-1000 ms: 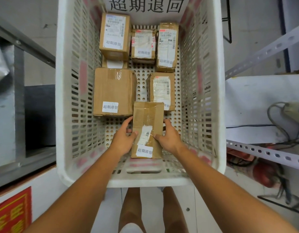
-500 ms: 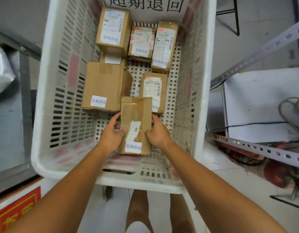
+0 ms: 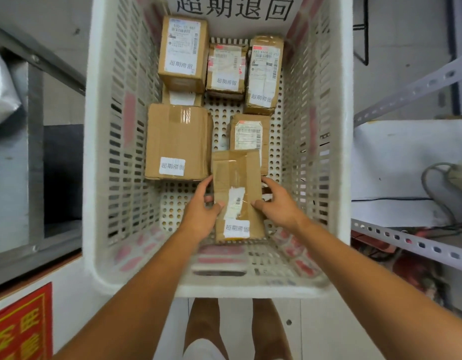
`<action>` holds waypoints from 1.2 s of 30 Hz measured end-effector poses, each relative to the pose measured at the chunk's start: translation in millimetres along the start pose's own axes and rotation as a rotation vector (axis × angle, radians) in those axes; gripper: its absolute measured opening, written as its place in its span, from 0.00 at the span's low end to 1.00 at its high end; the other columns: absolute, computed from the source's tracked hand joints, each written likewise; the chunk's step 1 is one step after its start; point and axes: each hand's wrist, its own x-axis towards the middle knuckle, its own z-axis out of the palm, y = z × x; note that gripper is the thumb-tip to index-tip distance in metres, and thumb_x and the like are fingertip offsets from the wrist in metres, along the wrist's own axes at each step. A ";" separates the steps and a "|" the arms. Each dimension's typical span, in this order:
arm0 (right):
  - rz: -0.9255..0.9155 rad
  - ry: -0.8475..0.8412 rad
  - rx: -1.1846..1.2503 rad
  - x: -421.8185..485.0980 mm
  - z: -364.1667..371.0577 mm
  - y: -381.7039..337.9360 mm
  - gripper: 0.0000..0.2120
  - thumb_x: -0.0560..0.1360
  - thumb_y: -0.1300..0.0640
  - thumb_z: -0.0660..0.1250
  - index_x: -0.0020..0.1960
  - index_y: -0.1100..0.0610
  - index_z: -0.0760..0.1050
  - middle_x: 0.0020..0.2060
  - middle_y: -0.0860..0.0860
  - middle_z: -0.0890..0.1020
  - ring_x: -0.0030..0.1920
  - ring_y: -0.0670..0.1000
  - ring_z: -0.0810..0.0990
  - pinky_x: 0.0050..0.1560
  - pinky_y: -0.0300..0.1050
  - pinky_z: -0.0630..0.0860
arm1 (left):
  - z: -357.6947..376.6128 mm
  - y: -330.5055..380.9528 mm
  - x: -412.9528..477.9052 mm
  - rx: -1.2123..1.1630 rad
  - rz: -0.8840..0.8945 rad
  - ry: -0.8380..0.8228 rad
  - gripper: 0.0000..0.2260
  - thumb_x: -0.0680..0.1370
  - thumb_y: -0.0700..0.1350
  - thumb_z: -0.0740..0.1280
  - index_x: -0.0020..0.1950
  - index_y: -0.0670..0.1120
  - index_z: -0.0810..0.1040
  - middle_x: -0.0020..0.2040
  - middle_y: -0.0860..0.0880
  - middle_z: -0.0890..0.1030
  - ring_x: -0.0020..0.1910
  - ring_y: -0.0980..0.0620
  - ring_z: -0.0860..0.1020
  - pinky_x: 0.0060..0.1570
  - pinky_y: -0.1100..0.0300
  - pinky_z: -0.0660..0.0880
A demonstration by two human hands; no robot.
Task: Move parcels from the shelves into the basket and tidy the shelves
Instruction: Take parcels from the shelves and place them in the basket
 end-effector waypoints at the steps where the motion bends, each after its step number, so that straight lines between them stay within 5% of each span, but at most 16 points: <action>1: 0.007 -0.004 0.023 -0.7 -9.4 3.6 0.31 0.76 0.62 0.70 0.76 0.49 0.63 0.57 0.48 0.77 0.58 0.54 0.80 0.56 0.58 0.80 | 6.4 2.8 -0.1 -0.001 0.007 -0.017 0.29 0.80 0.39 0.67 0.76 0.60 0.61 0.50 0.54 0.78 0.49 0.56 0.79 0.35 0.70 0.76; 6: -0.015 0.066 0.136 6.4 -33.0 1.4 0.31 0.77 0.64 0.69 0.75 0.49 0.64 0.54 0.44 0.77 0.56 0.50 0.80 0.56 0.51 0.80 | 21.2 29.8 13.6 0.021 0.043 -0.019 0.30 0.80 0.40 0.66 0.77 0.60 0.60 0.50 0.55 0.76 0.45 0.59 0.78 0.37 0.69 0.76; 11: -0.061 0.192 0.172 26.7 -44.1 -12.7 0.27 0.78 0.64 0.67 0.74 0.50 0.65 0.55 0.47 0.77 0.51 0.44 0.79 0.43 0.33 0.75 | 27.1 62.0 33.9 0.030 0.084 -0.025 0.29 0.81 0.39 0.65 0.78 0.59 0.59 0.48 0.55 0.76 0.40 0.60 0.76 0.37 0.66 0.74; 16: -0.074 0.256 0.101 52.4 -52.9 -26.7 0.27 0.78 0.62 0.66 0.74 0.49 0.65 0.55 0.46 0.79 0.54 0.49 0.80 0.56 0.46 0.78 | 36.6 84.4 63.7 0.021 0.065 -0.035 0.30 0.81 0.39 0.64 0.79 0.58 0.58 0.54 0.50 0.78 0.42 0.61 0.76 0.34 0.68 0.74; 19: -0.069 0.262 0.045 64.3 -58.6 -35.6 0.27 0.77 0.62 0.66 0.74 0.50 0.66 0.51 0.45 0.79 0.52 0.49 0.80 0.54 0.45 0.77 | 36.2 89.0 74.9 0.016 0.052 -0.046 0.30 0.81 0.37 0.64 0.79 0.55 0.58 0.47 0.52 0.77 0.39 0.63 0.74 0.31 0.73 0.73; 28: -0.062 0.202 0.017 65.3 -61.1 -42.9 0.30 0.76 0.57 0.71 0.74 0.48 0.65 0.55 0.47 0.79 0.54 0.51 0.80 0.56 0.53 0.80 | 23.1 97.2 77.4 0.021 0.067 -0.040 0.30 0.81 0.34 0.63 0.79 0.52 0.59 0.59 0.49 0.78 0.53 0.51 0.79 0.32 0.75 0.74; 31: -0.042 0.206 -0.013 54.3 -62.2 -48.3 0.29 0.78 0.60 0.69 0.76 0.52 0.63 0.57 0.47 0.79 0.56 0.49 0.79 0.59 0.46 0.77 | 26.2 99.5 73.2 0.024 0.031 -0.066 0.30 0.80 0.34 0.64 0.79 0.52 0.59 0.57 0.46 0.79 0.54 0.48 0.80 0.37 0.69 0.77; 36: 0.008 0.235 -0.083 13.6 -68.5 -72.0 0.29 0.79 0.59 0.66 0.77 0.54 0.60 0.66 0.53 0.77 0.63 0.54 0.78 0.64 0.52 0.75 | 17.9 118.3 50.1 0.191 0.013 -0.098 0.24 0.81 0.44 0.65 0.76 0.50 0.65 0.59 0.41 0.79 0.49 0.47 0.79 0.38 0.62 0.73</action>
